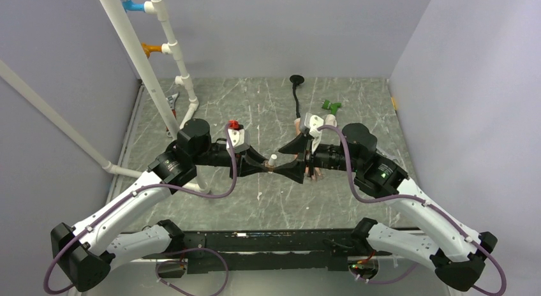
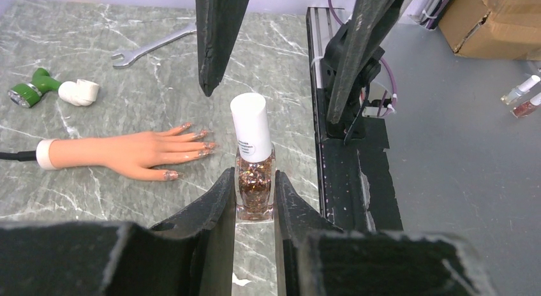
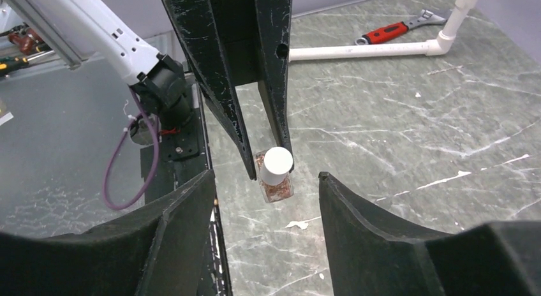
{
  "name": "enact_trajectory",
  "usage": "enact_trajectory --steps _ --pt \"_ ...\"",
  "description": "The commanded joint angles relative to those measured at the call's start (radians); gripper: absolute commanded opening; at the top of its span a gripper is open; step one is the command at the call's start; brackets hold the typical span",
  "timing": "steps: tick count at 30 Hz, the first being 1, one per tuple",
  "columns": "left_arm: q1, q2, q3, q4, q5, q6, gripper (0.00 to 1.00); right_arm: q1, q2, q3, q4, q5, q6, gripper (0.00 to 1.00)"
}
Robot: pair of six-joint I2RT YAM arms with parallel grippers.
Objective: Paint the nails
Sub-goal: Screw the nail polish bottle.
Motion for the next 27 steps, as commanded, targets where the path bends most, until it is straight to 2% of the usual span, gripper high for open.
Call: enact_trajectory --steps 1,8,21,27 --pt "-0.002 0.000 0.044 0.019 0.031 0.018 0.00 -0.012 0.014 0.014 0.077 -0.049 -0.029 0.61" --pt "-0.002 -0.001 0.046 0.017 0.035 0.020 0.00 -0.016 0.028 0.017 0.107 -0.058 -0.015 0.52" --pt "-0.002 -0.004 0.045 0.017 0.039 0.020 0.00 -0.022 0.074 0.019 0.132 -0.080 -0.001 0.45" --pt "-0.001 -0.002 0.046 0.013 0.034 0.021 0.00 -0.029 0.098 0.018 0.137 -0.097 0.037 0.37"
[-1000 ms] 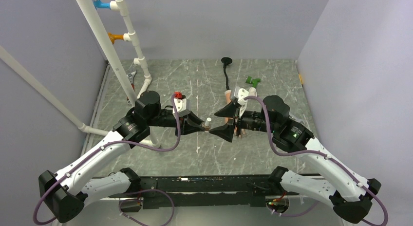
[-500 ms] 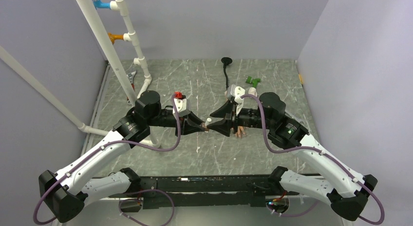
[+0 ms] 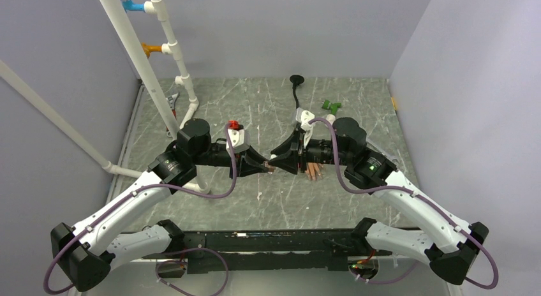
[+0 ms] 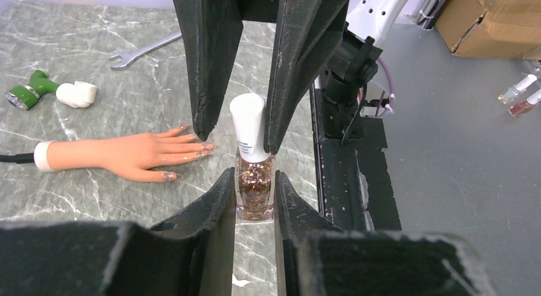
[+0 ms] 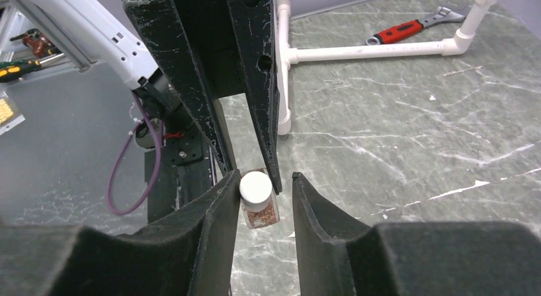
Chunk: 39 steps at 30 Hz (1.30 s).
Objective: Paint the nails
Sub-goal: Screw the nail polish bottle.
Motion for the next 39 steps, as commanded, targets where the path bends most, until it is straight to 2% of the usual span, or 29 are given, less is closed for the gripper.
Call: enact_trajectory --steps 1,5,11,18,31,39 --pt "-0.001 -0.003 0.044 0.015 0.024 0.020 0.00 -0.006 0.009 0.016 0.060 -0.039 0.020 0.35" --pt "-0.001 -0.003 0.043 0.018 0.022 0.019 0.00 -0.006 0.009 0.008 0.057 -0.057 0.023 0.23" --pt "-0.002 -0.001 0.042 0.023 0.017 0.014 0.00 -0.009 -0.001 -0.003 0.045 -0.066 0.029 0.00" --pt "-0.002 -0.002 0.043 0.020 -0.052 0.001 0.00 -0.007 -0.014 -0.039 0.056 -0.020 0.063 0.00" --pt "-0.001 -0.024 0.023 0.052 -0.235 -0.050 0.00 0.006 -0.052 -0.162 0.214 0.230 0.346 0.00" --pt "-0.013 -0.025 0.019 0.050 -0.335 -0.062 0.00 0.082 -0.012 -0.155 0.200 0.382 0.413 0.00"
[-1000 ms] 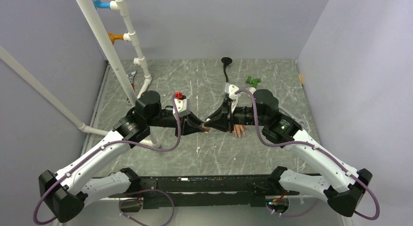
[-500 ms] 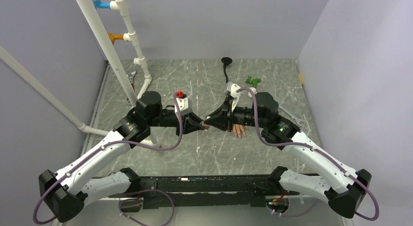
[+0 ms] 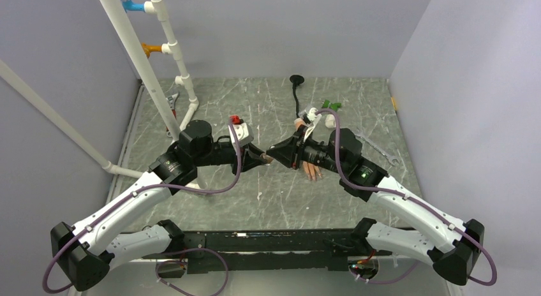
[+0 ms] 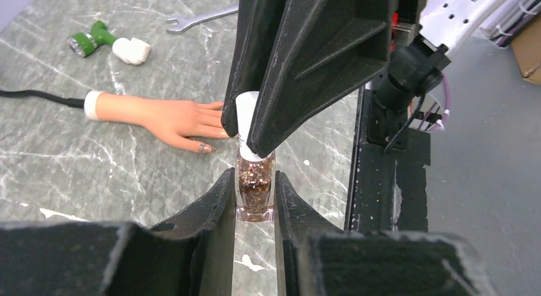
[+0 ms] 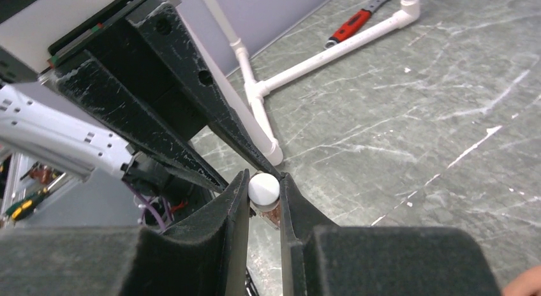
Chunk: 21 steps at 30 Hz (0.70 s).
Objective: Paint the nails
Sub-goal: Screw the nail polish bottle.
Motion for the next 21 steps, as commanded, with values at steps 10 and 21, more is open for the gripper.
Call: enact_trajectory --steps 10,21 --pt "-0.031 -0.012 0.039 0.040 -0.258 -0.039 0.00 0.178 0.089 0.135 -0.206 0.415 0.140 0.00" --pt "-0.060 -0.017 0.032 0.043 -0.333 -0.039 0.00 0.245 0.122 0.184 -0.250 0.521 0.191 0.03"
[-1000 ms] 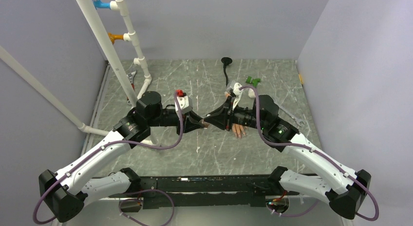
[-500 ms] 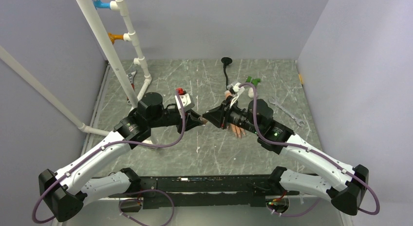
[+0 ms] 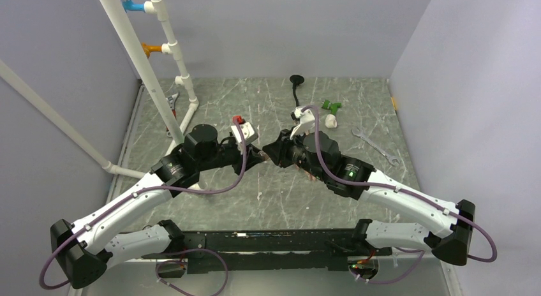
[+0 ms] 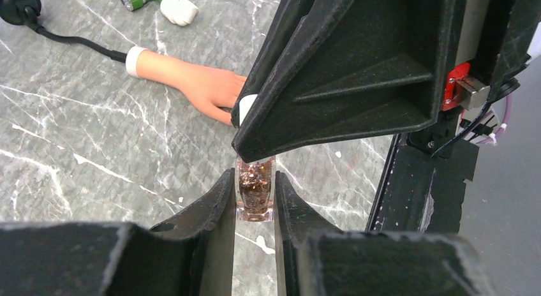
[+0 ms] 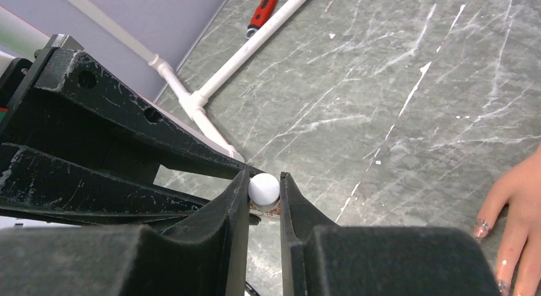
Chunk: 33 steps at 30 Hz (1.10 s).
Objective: Paint the nails
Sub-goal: Screw the nail polish bottle.
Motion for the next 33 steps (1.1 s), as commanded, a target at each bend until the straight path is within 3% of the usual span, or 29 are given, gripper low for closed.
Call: enact_trajectory --steps 1,5,8,11,15,18,22,27,33 --pt "0.002 -0.015 0.036 0.100 -0.070 -0.005 0.00 0.033 -0.006 0.045 -0.048 -0.030 0.037 0.13" --pt "0.001 0.002 0.052 0.071 -0.044 0.008 0.00 0.033 -0.043 0.042 -0.031 -0.043 0.038 0.51" --pt "0.001 0.007 0.061 0.061 -0.032 0.011 0.00 0.033 -0.090 0.039 -0.007 -0.063 0.014 0.72" --pt "0.000 0.006 0.059 0.065 -0.021 0.012 0.00 0.032 -0.129 0.049 -0.004 -0.086 -0.025 0.83" --pt "0.000 0.011 0.061 0.064 0.013 0.020 0.00 0.031 -0.195 0.042 -0.006 -0.089 -0.111 0.84" --pt "0.000 0.011 0.061 0.064 0.114 0.040 0.00 0.030 -0.287 -0.040 0.058 -0.125 -0.208 0.84" --pt "0.001 0.014 0.070 0.042 0.256 0.086 0.00 0.023 -0.366 -0.104 0.084 -0.289 -0.375 0.78" --pt "0.001 0.023 0.070 0.031 0.393 0.124 0.00 0.020 -0.366 -0.077 -0.015 -0.471 -0.507 0.73" --pt "0.001 0.032 0.086 -0.001 0.454 0.157 0.00 0.012 -0.323 -0.018 -0.103 -0.522 -0.574 0.72"
